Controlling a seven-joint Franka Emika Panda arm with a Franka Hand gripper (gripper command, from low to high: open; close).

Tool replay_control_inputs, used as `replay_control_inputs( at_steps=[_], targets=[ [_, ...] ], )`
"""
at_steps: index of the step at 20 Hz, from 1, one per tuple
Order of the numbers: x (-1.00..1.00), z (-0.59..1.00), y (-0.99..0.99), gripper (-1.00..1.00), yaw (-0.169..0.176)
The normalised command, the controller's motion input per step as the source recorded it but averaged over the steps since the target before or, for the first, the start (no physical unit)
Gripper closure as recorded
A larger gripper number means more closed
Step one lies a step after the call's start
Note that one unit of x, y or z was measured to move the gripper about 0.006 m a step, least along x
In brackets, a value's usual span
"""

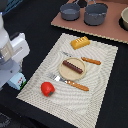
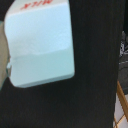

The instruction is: Interact with the objects in diverse but meaningful ways.

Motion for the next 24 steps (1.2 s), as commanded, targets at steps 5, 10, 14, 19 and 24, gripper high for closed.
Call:
replay_control_inputs(
  at_steps=[5, 10, 14, 19, 24],
  targets=[
    [-0.23, 0.18, 0.05, -1.00, 0.074],
    [-0.23, 0.19, 0.00, -1.00, 0.047],
    [-0.22, 0.05, -0.09, -1.00, 0.008],
    [-0.12, -0.01, -0.14, -1.00, -0.007],
    [-0.06, 0.00, -0.08, -1.00, -0.089]
  ],
)
